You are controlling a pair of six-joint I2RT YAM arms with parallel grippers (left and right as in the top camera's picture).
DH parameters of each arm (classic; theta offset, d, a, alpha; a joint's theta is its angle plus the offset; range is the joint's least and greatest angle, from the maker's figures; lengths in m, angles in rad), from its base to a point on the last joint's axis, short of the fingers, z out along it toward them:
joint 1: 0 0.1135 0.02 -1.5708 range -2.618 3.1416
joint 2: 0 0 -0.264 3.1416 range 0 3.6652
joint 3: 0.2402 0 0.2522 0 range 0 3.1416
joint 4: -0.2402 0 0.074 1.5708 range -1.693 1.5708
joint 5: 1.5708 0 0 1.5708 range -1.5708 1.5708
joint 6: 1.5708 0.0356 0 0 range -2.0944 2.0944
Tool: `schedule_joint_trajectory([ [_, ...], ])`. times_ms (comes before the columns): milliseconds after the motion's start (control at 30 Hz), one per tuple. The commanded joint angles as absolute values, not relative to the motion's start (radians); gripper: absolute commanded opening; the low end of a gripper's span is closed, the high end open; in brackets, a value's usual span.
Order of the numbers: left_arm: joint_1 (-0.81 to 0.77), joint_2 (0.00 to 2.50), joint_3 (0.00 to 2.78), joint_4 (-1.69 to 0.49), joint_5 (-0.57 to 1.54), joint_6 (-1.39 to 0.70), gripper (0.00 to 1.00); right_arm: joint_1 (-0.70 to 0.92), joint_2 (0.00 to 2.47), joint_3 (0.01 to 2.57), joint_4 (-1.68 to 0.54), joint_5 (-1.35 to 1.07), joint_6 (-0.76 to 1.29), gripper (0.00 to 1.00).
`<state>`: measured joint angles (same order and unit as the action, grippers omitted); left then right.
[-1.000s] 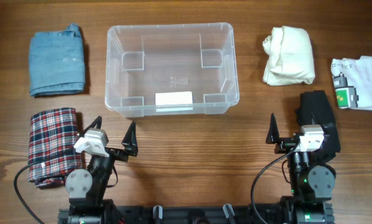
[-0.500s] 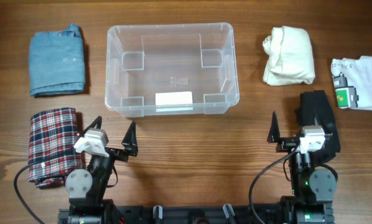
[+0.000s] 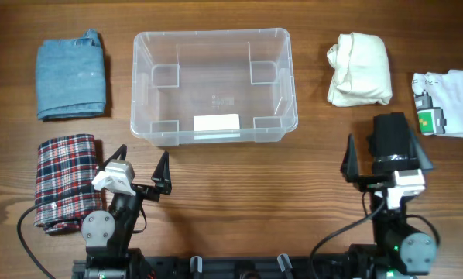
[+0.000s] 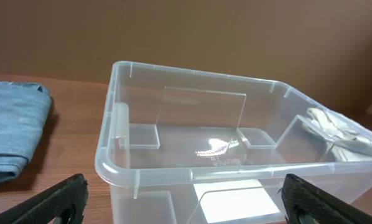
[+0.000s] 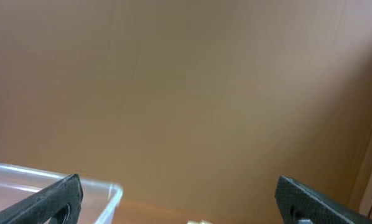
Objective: Pack container
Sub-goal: 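Reach the right gripper to the cream folded cloth and grasp it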
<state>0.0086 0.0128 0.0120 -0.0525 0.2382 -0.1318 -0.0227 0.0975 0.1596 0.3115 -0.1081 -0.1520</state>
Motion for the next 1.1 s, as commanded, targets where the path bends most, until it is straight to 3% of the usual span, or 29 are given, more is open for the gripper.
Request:
schedule_joint_trajectory([
  [0,0.016,0.007,0.006,-0.053,0.254,-0.112,1.00,-0.028,0.268,0.363,0.270,-0.126,-0.253,1.00],
  [267,0.016,0.007,0.006,-0.053,0.254,-0.112,1.00,-0.081,0.873,0.971,-0.126,-0.062,-0.340,1.00],
  [600,0.016,0.007,0.006,-0.053,0.254,-0.112,1.00,-0.423,1.567,1.714,-0.748,-0.706,-0.326,1.00],
  [733,0.016,0.007,0.006,-0.053,0.254,-0.112,1.00,-0.445,1.666,1.774,-0.733,-0.716,-0.171,1.00],
  [1067,0.016,0.007,0.006,-0.053,0.254,-0.112,1.00,-0.429,1.824,1.774,-0.719,-0.643,-0.276,1.00],
])
